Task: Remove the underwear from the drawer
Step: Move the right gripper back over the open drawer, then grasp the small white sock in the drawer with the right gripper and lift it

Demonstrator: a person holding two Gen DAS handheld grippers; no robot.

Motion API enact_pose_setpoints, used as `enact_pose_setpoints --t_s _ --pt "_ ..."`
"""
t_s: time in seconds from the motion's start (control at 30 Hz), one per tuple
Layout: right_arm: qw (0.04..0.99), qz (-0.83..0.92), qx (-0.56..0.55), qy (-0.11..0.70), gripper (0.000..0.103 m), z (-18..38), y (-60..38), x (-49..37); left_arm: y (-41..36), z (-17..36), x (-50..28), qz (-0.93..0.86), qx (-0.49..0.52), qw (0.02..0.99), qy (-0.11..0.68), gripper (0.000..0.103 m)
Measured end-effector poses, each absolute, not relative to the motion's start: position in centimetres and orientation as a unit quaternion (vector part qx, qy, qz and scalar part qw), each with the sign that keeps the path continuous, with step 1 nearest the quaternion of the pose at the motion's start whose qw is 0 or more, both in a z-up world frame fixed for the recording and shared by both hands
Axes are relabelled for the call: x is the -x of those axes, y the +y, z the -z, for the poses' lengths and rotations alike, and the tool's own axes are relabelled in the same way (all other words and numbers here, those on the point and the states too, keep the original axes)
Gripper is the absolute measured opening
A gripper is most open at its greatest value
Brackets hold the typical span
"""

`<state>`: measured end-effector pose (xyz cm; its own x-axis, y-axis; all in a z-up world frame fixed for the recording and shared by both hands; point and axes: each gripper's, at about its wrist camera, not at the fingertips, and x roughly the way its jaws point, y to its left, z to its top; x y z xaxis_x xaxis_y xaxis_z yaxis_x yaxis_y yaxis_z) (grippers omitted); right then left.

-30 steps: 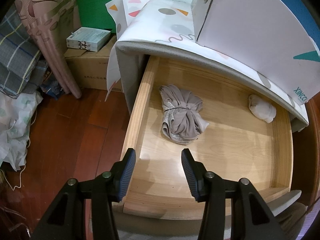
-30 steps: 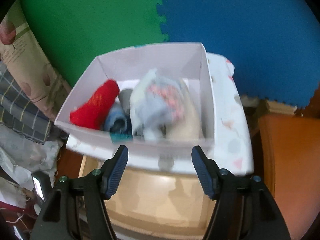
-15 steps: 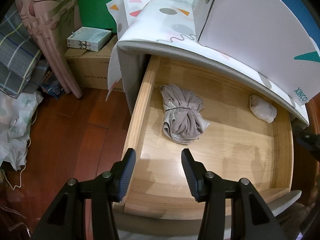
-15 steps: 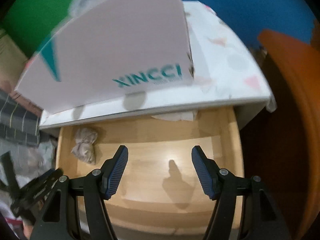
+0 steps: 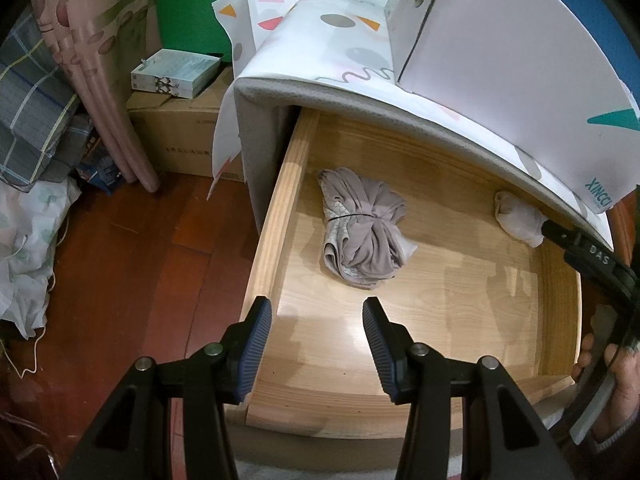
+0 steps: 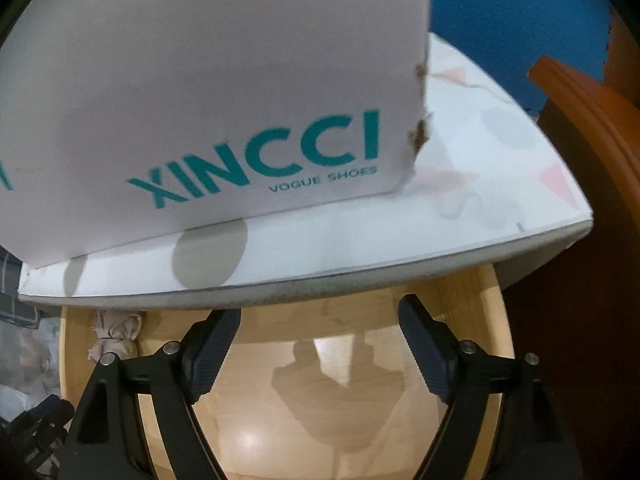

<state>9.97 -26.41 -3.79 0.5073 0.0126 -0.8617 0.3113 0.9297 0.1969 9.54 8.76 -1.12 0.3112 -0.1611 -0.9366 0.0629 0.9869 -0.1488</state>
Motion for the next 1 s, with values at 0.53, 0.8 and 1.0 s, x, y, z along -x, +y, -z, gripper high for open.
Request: enact_pose_setpoints --t_s 0.53,0.8,1.0 --pt "0.857 0.097 -0.151 0.483 0.089 4.6 -27.3 -11.2 9.0 1.4 -9.8 0.075 0.056 0.801 0.591 0.048" --pt "0.863 0.084 -0.133 0.481 0.1 4.8 -28.3 -10.9 9.0 1.6 -9.6 0.075 0.057 0.801 0.591 0.048" --pt "0.864 0.097 -0.109 0.482 0.101 5.4 -28.3 -11.0 8.9 1.5 -9.6 0.075 0.054 0.801 0.592 0.048"
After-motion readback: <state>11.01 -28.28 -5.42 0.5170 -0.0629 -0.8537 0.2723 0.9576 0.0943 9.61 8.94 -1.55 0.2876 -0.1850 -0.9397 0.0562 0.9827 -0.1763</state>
